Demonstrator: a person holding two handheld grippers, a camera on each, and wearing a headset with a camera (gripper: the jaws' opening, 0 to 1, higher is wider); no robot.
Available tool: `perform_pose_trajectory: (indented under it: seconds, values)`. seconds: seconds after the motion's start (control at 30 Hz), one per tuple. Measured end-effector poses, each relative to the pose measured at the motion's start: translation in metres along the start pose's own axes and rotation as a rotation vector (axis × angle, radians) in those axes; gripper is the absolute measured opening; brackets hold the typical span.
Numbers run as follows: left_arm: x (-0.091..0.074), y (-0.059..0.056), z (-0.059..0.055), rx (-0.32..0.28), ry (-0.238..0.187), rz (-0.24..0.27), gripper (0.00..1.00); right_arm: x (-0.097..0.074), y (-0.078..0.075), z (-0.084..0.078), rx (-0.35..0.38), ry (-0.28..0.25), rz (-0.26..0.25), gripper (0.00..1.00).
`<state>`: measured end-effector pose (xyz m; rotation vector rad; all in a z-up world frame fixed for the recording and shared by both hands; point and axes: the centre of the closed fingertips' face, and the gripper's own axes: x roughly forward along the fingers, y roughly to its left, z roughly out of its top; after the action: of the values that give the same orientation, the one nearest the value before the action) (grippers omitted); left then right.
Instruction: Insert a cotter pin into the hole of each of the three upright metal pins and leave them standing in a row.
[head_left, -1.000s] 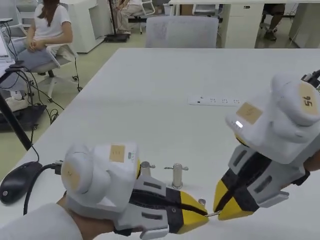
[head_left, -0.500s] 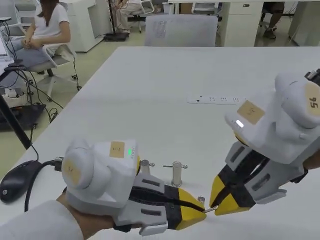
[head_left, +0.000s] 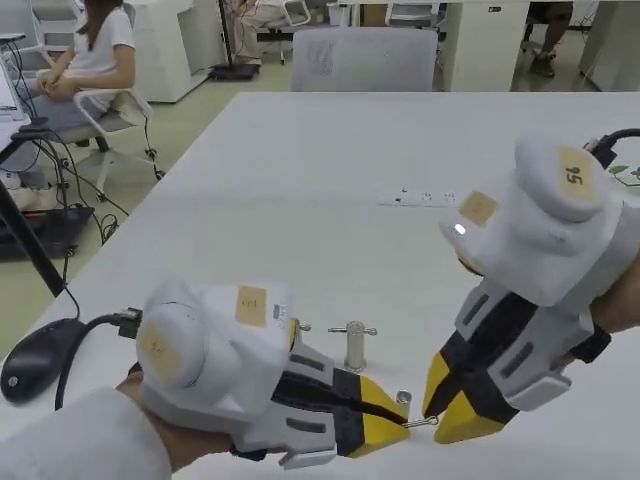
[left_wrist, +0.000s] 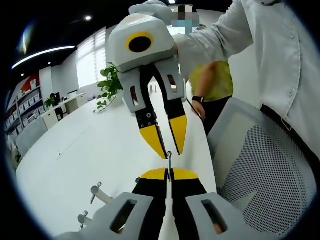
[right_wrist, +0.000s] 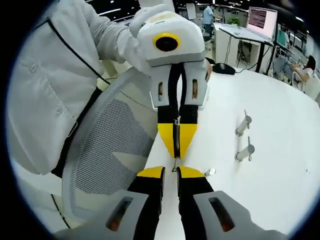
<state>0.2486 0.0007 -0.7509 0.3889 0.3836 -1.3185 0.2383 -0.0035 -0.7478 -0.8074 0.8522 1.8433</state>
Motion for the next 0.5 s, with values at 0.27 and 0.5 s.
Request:
perform_pose_trajectory:
  seconds: [0.27, 0.5]
  values:
    - [0.0022, 0.0016, -0.0001, 0.019, 0.017, 0.003, 0.0, 0.0035, -0.0047, -0.0023, 0.034, 0.02, 0.0, 0.09]
    - [0.0029, 0.0039, 0.0003, 0.016, 0.015, 0.007, 0.0, 0.0061, -0.0059, -0.0068, -0.01, 0.06, -0.03, 0.06]
